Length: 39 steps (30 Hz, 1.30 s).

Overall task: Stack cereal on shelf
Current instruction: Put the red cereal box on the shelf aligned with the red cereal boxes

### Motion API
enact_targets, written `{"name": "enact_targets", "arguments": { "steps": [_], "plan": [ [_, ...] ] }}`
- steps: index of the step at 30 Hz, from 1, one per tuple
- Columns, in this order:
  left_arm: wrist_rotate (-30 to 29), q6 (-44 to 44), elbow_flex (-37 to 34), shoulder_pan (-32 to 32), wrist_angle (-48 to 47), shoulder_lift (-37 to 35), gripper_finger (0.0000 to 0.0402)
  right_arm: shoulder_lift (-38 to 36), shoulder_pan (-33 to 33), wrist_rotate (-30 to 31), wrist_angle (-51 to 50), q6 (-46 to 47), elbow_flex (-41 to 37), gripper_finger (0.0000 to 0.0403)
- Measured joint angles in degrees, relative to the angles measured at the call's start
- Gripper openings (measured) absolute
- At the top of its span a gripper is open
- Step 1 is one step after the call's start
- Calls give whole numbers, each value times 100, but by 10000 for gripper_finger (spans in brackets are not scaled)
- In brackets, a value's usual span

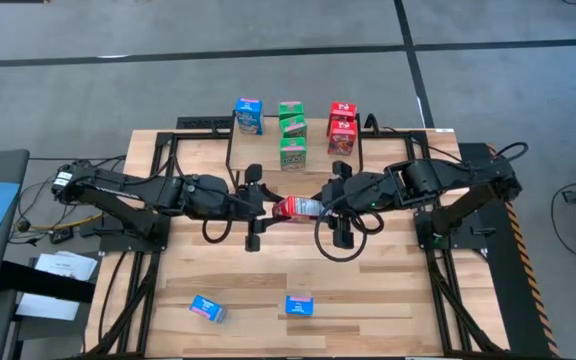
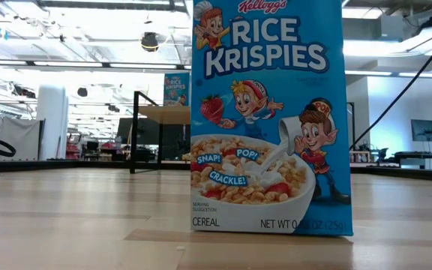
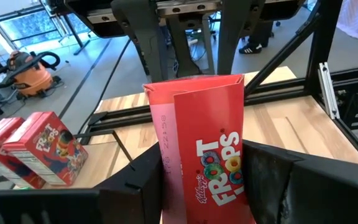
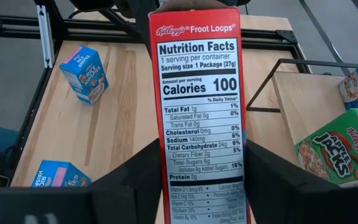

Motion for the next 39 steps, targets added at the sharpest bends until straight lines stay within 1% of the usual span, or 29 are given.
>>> {"name": "enact_targets", "arguments": {
  "steps": [4, 9, 16, 20, 26, 29, 34, 39],
  "plan": [
    [2, -56, 0, 20, -4, 0, 155, 0, 0, -4, -1, 2, 0, 195],
    [4, -17, 0, 24, -5, 0, 157, 0, 0, -7, 1, 11, 0, 205],
    [-81, -344, -2, 93, 22, 0, 166, 0, -2, -9, -1, 21, 0, 206],
    [113, -371, -2, 94, 46, 0, 166, 0, 2, -11, -1, 35, 0, 202],
    [81, -387, -4, 94, 92, 0, 166, -9, 2, -13, 0, 18, 0, 203],
    [228, -294, -7, 99, 105, 0, 168, -9, 2, -13, 0, 19, 0, 203],
    [313, -407, -7, 131, 107, 0, 188, -9, 4, -20, -1, 6, 0, 203],
    [323, -410, -7, 133, 28, 0, 229, 0, 4, -26, -3, -2, -2, 203]
  ]
}}
